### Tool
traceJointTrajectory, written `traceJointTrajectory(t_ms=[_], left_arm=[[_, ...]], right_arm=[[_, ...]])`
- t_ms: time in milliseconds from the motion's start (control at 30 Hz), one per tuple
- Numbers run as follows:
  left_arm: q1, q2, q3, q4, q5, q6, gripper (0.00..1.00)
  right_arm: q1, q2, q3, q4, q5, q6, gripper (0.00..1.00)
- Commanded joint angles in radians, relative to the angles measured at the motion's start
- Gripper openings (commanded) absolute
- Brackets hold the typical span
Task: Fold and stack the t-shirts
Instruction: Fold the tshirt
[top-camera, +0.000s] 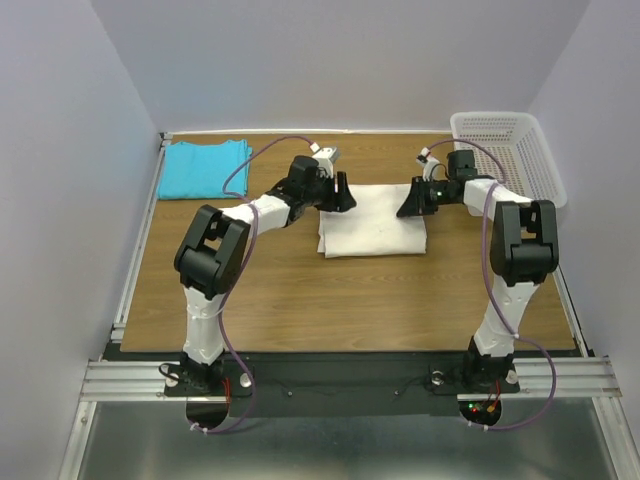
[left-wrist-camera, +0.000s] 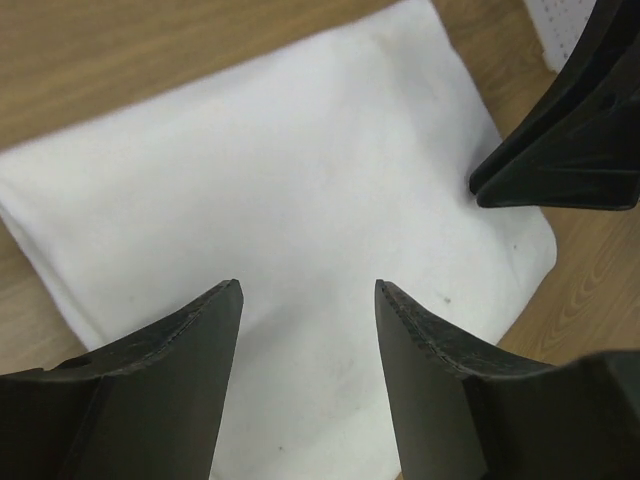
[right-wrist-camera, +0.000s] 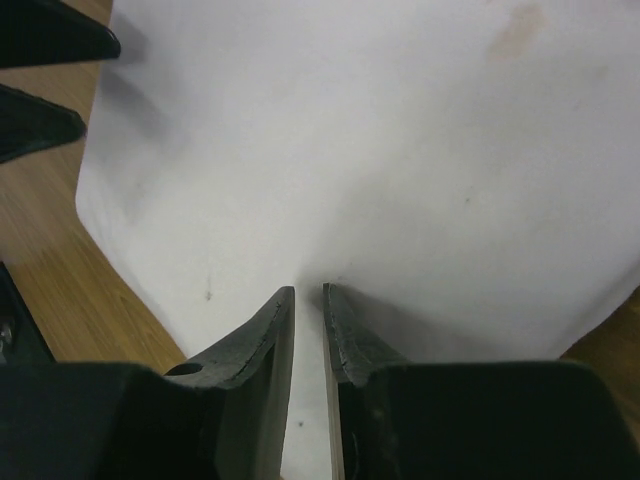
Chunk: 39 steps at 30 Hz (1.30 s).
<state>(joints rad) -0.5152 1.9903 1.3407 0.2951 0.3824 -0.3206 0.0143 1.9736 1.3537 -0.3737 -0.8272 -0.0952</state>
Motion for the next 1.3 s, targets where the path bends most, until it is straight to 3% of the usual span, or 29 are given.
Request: traceJointTrajectory(t_ms=[0, 133, 333, 433, 567, 733, 867, 1033, 1267], left_arm=[[0.006, 0.002, -0.017, 0.099, 0.072, -0.106, 0.66], [0.015, 0.021, -0.044, 0.102, 0.072, -0.115, 0.65], [0.060, 0.033, -0.100, 0.101, 0.052, -0.127, 0.63], [0.076, 0.028, -0.107, 0.101, 0.052, -0.118, 0.63], [0.083, -0.025, -0.092, 0.102, 0.052, -0.068, 0.64], [0.087, -0.195, -0.097, 0.024, -0.078, -0.005, 0.67], [0.089, -0.327, -0.230, 0.003, -0.108, -0.046, 0.71], [0.089, -0.442, -0.423, 0.019, -0.042, -0.195, 0.72], [0.078, -0.427, -0.592, 0.159, 0.009, -0.328, 0.71]], right_arm=[[0.004, 0.044, 0.081, 0.018, -0.030, 0.052, 0.23], [0.003, 0.074, 0.097, 0.018, 0.046, 0.074, 0.21], [0.000, 0.033, 0.052, 0.016, 0.282, 0.061, 0.19], [0.000, 0.012, 0.047, 0.015, 0.312, 0.051, 0.20], [0.000, -0.060, 0.059, 0.012, 0.295, 0.020, 0.24], [0.000, -0.226, 0.056, -0.037, 0.284, -0.107, 0.49], [-0.005, -0.381, -0.023, -0.077, 0.272, -0.185, 0.59], [-0.011, -0.492, -0.213, -0.076, 0.231, -0.235, 0.63], [-0.105, -0.562, -0.358, -0.073, 0.128, -0.267, 0.64]])
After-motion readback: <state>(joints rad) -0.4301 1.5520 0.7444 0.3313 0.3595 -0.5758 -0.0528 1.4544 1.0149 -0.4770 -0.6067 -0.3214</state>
